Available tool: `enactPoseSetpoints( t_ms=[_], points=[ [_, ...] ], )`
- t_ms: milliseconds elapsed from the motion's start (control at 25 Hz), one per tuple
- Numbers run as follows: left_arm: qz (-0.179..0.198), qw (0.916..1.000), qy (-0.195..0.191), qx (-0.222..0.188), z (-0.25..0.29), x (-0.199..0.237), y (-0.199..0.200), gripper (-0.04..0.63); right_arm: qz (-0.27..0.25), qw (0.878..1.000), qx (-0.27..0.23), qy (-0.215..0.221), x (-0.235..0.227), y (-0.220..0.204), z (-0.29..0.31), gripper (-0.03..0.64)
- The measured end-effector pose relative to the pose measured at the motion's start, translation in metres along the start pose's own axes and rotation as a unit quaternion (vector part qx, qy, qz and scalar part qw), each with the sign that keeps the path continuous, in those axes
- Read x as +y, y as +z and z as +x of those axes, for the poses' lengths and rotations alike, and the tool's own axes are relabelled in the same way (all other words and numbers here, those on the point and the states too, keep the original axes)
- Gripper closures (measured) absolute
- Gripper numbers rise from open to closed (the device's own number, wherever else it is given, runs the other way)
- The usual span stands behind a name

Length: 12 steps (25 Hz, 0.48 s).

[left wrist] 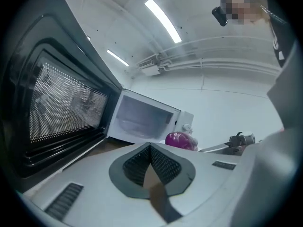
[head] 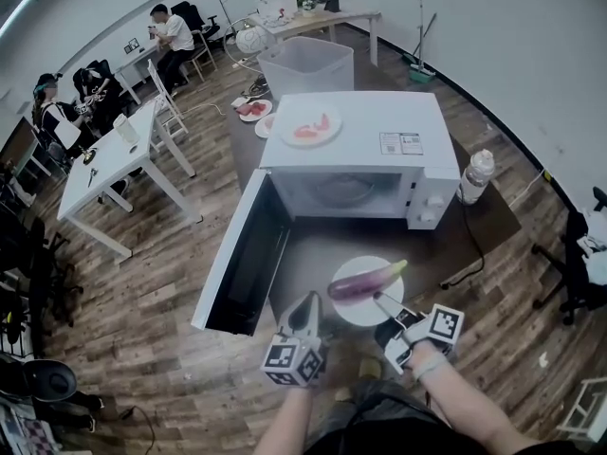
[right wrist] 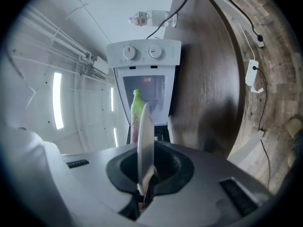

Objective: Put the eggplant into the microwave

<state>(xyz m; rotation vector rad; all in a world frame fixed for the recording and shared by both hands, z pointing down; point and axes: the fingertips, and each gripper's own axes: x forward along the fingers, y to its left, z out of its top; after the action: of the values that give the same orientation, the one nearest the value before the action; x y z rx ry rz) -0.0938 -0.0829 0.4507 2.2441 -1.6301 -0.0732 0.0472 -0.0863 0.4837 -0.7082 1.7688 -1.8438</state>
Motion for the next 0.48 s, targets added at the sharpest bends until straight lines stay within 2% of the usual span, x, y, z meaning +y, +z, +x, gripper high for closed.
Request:
enactPoseSetpoints(
  t_ms=[240, 480],
  points=[
    [-0.007, 0.9999, 0.012, 0.008, 0.013, 0.004, -0.011, 0.595, -0.002, 1.000, -0.004, 0.005, -0.001, 0.025, 0.017, 0.607],
    [-0.013, 0.9996, 0.026, -0.008, 0.018, 0.009, -0.011, 0.595, -0.009, 1.000, -0.014, 0.006, -0.004, 0.041, 0.033, 0.607]
  ],
)
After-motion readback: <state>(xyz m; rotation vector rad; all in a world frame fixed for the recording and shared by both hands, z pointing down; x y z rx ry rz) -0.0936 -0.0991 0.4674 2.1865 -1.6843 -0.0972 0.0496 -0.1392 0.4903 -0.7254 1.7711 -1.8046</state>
